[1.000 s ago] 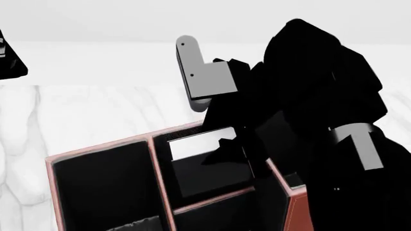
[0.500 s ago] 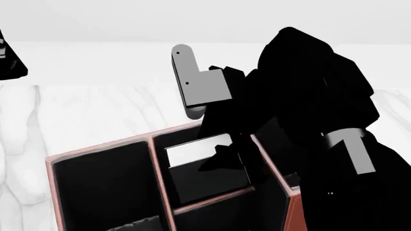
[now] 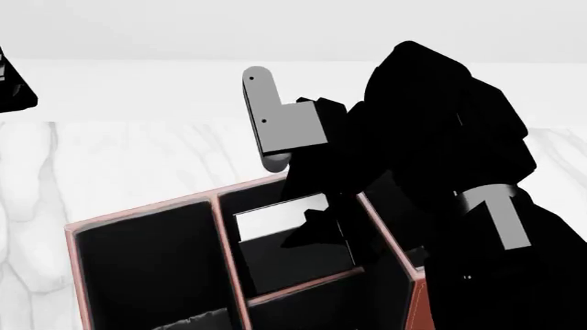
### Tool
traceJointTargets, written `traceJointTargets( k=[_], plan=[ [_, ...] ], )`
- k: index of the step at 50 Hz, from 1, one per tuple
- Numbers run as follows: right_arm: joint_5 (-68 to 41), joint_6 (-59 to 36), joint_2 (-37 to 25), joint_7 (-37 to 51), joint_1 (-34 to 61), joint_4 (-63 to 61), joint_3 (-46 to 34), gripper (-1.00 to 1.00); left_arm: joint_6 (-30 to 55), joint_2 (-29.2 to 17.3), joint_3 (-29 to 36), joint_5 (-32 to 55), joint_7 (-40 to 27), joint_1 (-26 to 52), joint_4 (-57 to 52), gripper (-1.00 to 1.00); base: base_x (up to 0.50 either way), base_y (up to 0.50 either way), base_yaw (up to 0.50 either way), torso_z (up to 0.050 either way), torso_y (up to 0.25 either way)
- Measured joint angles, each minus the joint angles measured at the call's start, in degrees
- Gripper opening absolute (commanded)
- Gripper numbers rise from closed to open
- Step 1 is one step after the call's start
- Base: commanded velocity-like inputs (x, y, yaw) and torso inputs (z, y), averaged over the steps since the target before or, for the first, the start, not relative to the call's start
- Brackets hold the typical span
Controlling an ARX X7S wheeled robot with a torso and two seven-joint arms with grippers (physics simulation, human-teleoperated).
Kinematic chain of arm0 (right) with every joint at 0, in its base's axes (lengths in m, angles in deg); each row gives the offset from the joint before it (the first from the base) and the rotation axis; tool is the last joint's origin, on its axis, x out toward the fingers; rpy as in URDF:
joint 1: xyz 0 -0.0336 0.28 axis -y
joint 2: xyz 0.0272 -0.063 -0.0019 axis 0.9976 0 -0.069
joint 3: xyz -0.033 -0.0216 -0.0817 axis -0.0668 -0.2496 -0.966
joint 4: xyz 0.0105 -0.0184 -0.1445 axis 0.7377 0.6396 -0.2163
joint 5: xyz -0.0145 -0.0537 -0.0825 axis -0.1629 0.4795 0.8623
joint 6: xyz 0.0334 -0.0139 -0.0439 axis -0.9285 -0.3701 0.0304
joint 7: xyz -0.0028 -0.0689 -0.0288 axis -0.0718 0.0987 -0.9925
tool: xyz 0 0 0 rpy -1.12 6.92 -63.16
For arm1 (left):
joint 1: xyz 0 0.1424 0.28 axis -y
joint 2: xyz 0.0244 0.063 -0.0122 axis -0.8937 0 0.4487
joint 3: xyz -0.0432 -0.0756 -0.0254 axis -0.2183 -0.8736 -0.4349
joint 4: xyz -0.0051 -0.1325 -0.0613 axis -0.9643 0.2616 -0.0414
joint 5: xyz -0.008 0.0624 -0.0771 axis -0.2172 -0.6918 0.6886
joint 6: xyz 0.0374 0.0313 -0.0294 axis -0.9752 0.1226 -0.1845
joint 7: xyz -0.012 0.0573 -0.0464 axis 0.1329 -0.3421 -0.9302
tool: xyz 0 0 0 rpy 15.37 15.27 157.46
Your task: Pick up the book and place it in the front compartment of the caddy.
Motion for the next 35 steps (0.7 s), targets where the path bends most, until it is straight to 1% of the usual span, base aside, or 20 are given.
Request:
traceJointTargets(
  k=[17,18,35],
  plan=[
    [-0.2,-1.0,0.1,0.2,0.0,-0.1,-0.2,-1.00,-0.1,-0.1,0.0,0.2,-0.1,0.0,0.0,1.00,0.00,0.00,0.00,0.001,0.001],
    [-0.2,-1.1,0.1,0.2,0.0,-0.1,-0.2,1.00,-0.1,-0.1,0.0,0.2,-0.2,0.0,0.0,1.00,0.00,0.00,0.00,0.000,0.000],
    [-3.5,-0.6,0.0,-0.9,0.0,0.0,-0.6,1.00,-0.2,-0.2,0.1,0.3,-0.3,-0.1,0.1,1.00,0.00,0.00,0.00,0.000,0.000]
  ],
)
